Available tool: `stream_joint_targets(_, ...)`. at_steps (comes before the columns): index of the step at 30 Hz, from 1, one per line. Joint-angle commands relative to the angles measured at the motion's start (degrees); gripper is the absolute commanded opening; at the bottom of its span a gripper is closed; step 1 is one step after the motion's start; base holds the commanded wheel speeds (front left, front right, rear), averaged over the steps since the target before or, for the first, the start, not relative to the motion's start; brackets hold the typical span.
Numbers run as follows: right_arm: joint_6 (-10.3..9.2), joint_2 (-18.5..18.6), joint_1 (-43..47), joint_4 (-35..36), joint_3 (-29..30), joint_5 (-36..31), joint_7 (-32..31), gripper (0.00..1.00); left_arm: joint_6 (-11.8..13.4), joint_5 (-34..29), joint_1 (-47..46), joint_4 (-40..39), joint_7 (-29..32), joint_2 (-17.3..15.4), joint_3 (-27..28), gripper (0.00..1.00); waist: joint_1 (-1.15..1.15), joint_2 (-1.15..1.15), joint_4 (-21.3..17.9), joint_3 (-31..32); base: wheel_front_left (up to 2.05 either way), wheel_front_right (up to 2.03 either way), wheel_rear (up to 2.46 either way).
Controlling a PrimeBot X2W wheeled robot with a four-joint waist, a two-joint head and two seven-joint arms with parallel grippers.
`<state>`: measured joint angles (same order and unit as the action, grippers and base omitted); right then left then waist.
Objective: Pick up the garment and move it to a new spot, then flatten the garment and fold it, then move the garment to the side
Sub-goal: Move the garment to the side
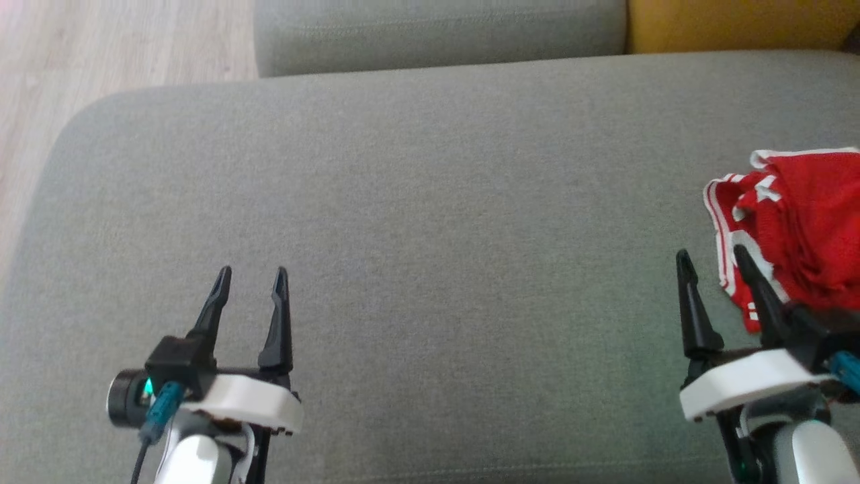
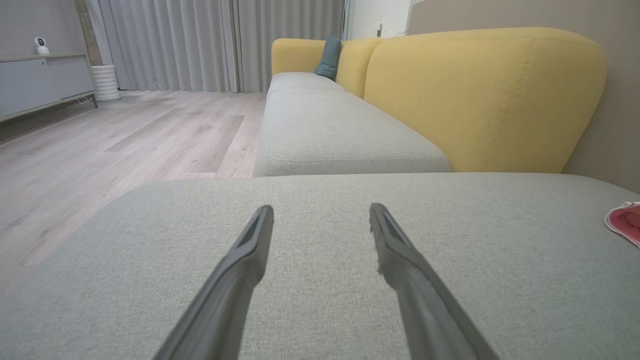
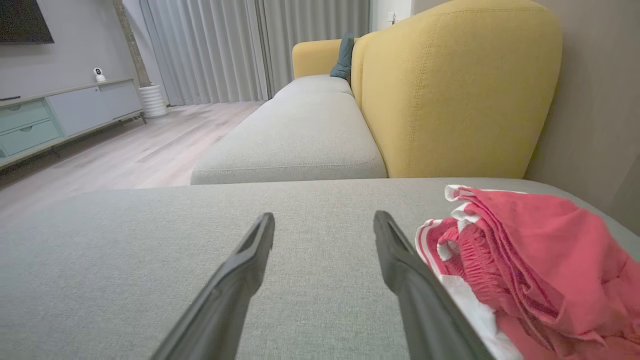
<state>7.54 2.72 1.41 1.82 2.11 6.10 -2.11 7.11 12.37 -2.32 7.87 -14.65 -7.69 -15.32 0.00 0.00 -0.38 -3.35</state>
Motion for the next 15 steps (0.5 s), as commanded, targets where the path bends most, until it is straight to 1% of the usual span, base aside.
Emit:
stream_joint_targets(1, -0.05, 0.18, -0.89, 2.46, -1.44, 0.58, 0.02, 1.0, 0.11, 0.37, -1.48, -1.51, -0.11, -1.25, 2.42, 1.0, 0.0, 0.0, -0.51, 0.6, 0.0, 0.0, 0.0)
stream_joint_targets(7, -0.05, 0.17, 0.53, 2.8, -1.68, 1.92, -0.38, 1.0, 0.38, 0.49, -0.22, -1.21, 0.34, -1.77, 2.19, 1.0, 0.0, 0.0, -1.2, 1.89, 0.0, 0.0, 0.0)
stream_joint_targets(15, -0.05, 0.17, 0.85, 2.79, -2.18, 2.58, -0.63, 1.0, 0.98, 0.55, 0.36, -1.03, 0.92, -2.2, 1.96, 1.0, 0.0, 0.0, -1.11, 2.53, 0.0, 0.0, 0.0)
